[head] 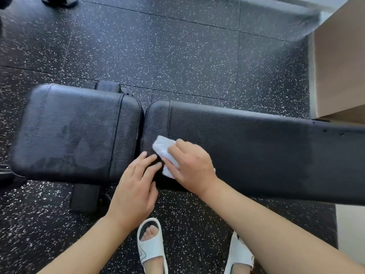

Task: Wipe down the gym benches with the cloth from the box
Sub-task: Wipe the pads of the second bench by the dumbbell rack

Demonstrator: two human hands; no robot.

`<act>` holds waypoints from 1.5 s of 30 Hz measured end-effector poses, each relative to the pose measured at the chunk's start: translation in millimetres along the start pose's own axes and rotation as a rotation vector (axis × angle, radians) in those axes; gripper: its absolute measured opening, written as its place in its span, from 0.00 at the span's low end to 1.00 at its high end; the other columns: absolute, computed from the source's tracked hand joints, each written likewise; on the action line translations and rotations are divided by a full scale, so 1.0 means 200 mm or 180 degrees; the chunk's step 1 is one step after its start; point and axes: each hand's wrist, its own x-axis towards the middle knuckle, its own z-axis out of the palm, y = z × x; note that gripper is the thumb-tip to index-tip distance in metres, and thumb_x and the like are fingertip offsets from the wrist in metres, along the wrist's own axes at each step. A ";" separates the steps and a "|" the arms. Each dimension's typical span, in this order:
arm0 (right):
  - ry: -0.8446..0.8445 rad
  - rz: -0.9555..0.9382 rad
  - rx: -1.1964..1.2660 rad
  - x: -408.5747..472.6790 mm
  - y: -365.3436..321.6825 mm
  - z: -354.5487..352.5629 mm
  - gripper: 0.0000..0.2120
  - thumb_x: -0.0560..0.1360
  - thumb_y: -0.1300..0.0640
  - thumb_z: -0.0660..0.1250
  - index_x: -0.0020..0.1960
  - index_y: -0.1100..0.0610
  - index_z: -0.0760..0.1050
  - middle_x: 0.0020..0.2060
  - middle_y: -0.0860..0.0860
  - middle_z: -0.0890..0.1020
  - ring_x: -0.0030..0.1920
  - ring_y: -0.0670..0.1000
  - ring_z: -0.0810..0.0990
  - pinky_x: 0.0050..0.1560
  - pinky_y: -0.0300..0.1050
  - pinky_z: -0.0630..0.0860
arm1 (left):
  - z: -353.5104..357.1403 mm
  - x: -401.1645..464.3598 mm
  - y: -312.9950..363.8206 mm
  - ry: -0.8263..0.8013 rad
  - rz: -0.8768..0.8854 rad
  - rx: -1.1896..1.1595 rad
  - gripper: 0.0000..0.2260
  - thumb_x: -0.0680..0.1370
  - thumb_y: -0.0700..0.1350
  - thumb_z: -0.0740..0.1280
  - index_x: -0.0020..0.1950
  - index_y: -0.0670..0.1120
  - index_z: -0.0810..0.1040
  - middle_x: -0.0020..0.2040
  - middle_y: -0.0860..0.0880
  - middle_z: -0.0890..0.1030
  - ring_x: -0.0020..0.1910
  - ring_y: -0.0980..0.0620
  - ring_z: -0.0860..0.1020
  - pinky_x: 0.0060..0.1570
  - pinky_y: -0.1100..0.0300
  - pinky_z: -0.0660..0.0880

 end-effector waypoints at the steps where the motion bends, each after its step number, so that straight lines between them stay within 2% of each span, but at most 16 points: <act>1: -0.0095 -0.0153 -0.0033 -0.10 0.09 -0.06 0.15 0.84 0.48 0.64 0.42 0.56 0.73 0.38 0.53 0.73 0.37 0.56 0.73 0.38 0.53 0.71 | 0.00 0.01 0.02 0.0048 -0.0107 -0.0042 0.21 0.78 0.43 0.62 0.70 0.41 0.78 0.74 0.45 0.74 0.78 0.43 0.67 0.77 0.45 0.66; 4: -0.0203 -0.0124 -0.0319 -0.24 0.36 -0.23 0.15 0.84 0.48 0.64 0.43 0.57 0.75 0.39 0.54 0.74 0.37 0.58 0.75 0.38 0.54 0.74 | 0.02 0.03 0.07 0.0197 -0.0376 -0.0076 0.18 0.77 0.42 0.62 0.66 0.42 0.79 0.71 0.46 0.74 0.76 0.42 0.68 0.75 0.45 0.67; 7: 0.0096 0.0689 -0.0489 -0.06 0.47 -0.26 0.15 0.82 0.48 0.63 0.46 0.59 0.76 0.41 0.56 0.76 0.38 0.61 0.78 0.36 0.52 0.74 | 0.04 0.03 0.10 0.0247 -0.0540 -0.0161 0.17 0.76 0.40 0.63 0.65 0.41 0.79 0.70 0.46 0.75 0.75 0.42 0.68 0.78 0.54 0.61; 10: 0.0394 0.1402 -0.0399 0.21 0.34 -0.14 0.12 0.81 0.49 0.65 0.49 0.59 0.75 0.43 0.56 0.78 0.40 0.61 0.80 0.37 0.50 0.69 | 0.01 0.03 0.09 0.0169 -0.0598 -0.0262 0.17 0.77 0.38 0.64 0.65 0.41 0.79 0.71 0.46 0.74 0.76 0.43 0.67 0.79 0.64 0.53; 12: 0.0456 0.1296 -0.0322 0.31 0.15 -0.03 0.11 0.81 0.49 0.67 0.49 0.58 0.76 0.43 0.56 0.79 0.39 0.60 0.79 0.37 0.51 0.71 | 0.00 0.03 0.08 0.0092 -0.0552 -0.0245 0.17 0.77 0.35 0.67 0.66 0.42 0.79 0.71 0.46 0.74 0.76 0.43 0.67 0.79 0.65 0.52; 16: 0.0348 0.0438 -0.0090 0.14 -0.09 0.08 0.10 0.80 0.51 0.67 0.45 0.57 0.76 0.39 0.54 0.77 0.36 0.57 0.77 0.36 0.53 0.72 | -0.04 0.04 0.10 -0.0084 -0.0583 -0.0147 0.18 0.74 0.32 0.72 0.63 0.42 0.81 0.69 0.44 0.75 0.75 0.41 0.68 0.78 0.57 0.59; 20: -0.0010 -0.0123 -0.0132 -0.13 0.19 -0.08 0.12 0.82 0.50 0.67 0.44 0.57 0.76 0.39 0.54 0.76 0.37 0.57 0.75 0.37 0.53 0.72 | -0.04 0.05 0.16 0.0014 -0.0497 0.0017 0.14 0.75 0.35 0.73 0.60 0.40 0.81 0.68 0.44 0.76 0.71 0.42 0.71 0.75 0.52 0.65; 23: 0.0014 0.0070 -0.0399 -0.25 0.56 -0.27 0.13 0.81 0.49 0.66 0.46 0.58 0.76 0.41 0.55 0.77 0.37 0.59 0.77 0.38 0.54 0.73 | -0.01 0.08 0.24 0.0118 -0.0468 0.0053 0.14 0.75 0.35 0.73 0.60 0.40 0.80 0.67 0.44 0.76 0.68 0.43 0.73 0.72 0.48 0.70; 26: 0.0316 0.0813 -0.0560 -0.28 0.99 -0.47 0.13 0.81 0.47 0.65 0.50 0.58 0.76 0.44 0.56 0.78 0.42 0.62 0.80 0.39 0.54 0.75 | 0.07 0.14 0.35 0.0115 -0.0191 0.0011 0.14 0.76 0.34 0.72 0.61 0.41 0.81 0.67 0.44 0.76 0.69 0.43 0.73 0.74 0.54 0.66; 28: 0.0427 0.1164 -0.0601 -0.28 1.18 -0.55 0.15 0.81 0.46 0.64 0.52 0.58 0.75 0.47 0.57 0.79 0.46 0.63 0.80 0.42 0.55 0.75 | 0.15 0.20 0.44 0.0045 0.0059 -0.0028 0.14 0.76 0.35 0.71 0.62 0.42 0.82 0.68 0.44 0.76 0.69 0.43 0.73 0.74 0.54 0.66; 32: 0.0617 0.1842 -0.0610 -0.24 1.23 -0.53 0.16 0.81 0.44 0.62 0.54 0.57 0.74 0.50 0.55 0.79 0.47 0.62 0.79 0.42 0.51 0.67 | 0.31 0.31 0.67 -0.0046 0.0265 0.0004 0.15 0.76 0.35 0.72 0.63 0.42 0.82 0.69 0.42 0.77 0.69 0.40 0.74 0.71 0.39 0.69; 34: 0.0734 0.2135 -0.0654 -0.25 1.12 -0.49 0.14 0.80 0.45 0.62 0.54 0.56 0.74 0.49 0.54 0.78 0.47 0.61 0.79 0.41 0.50 0.65 | 0.37 0.36 0.77 -0.0018 0.0284 0.0005 0.16 0.76 0.36 0.72 0.63 0.41 0.82 0.69 0.42 0.78 0.69 0.39 0.74 0.69 0.37 0.69; 36: 0.0574 0.1989 -0.0878 -0.32 0.97 -0.45 0.11 0.77 0.49 0.64 0.55 0.54 0.75 0.45 0.54 0.77 0.42 0.61 0.78 0.37 0.49 0.66 | 0.40 0.42 0.83 -0.0019 0.0313 0.0002 0.17 0.76 0.37 0.72 0.65 0.41 0.81 0.70 0.41 0.77 0.70 0.39 0.73 0.71 0.39 0.69; 39: 0.0568 0.1305 -0.0398 -0.54 0.81 -0.44 0.06 0.79 0.53 0.69 0.50 0.56 0.77 0.39 0.54 0.76 0.35 0.59 0.76 0.33 0.51 0.73 | 0.44 0.50 0.88 -0.0259 0.0284 0.0325 0.22 0.77 0.45 0.73 0.71 0.43 0.78 0.77 0.42 0.72 0.76 0.39 0.69 0.74 0.38 0.66; 42: 0.0328 0.0989 -0.0318 -0.80 0.85 -0.52 0.11 0.82 0.51 0.67 0.46 0.57 0.77 0.37 0.51 0.74 0.34 0.56 0.73 0.35 0.54 0.73 | 0.47 0.57 0.91 -0.0452 0.0320 0.0722 0.28 0.78 0.56 0.71 0.76 0.49 0.74 0.81 0.45 0.68 0.80 0.39 0.64 0.75 0.33 0.62; 45: 0.0271 0.1005 -0.0368 -1.00 1.00 -0.64 0.13 0.84 0.50 0.64 0.44 0.56 0.76 0.37 0.49 0.72 0.34 0.54 0.71 0.35 0.52 0.71 | 0.52 0.65 0.97 -0.0448 0.0333 0.0768 0.30 0.76 0.63 0.69 0.77 0.55 0.74 0.81 0.48 0.67 0.80 0.39 0.62 0.74 0.28 0.60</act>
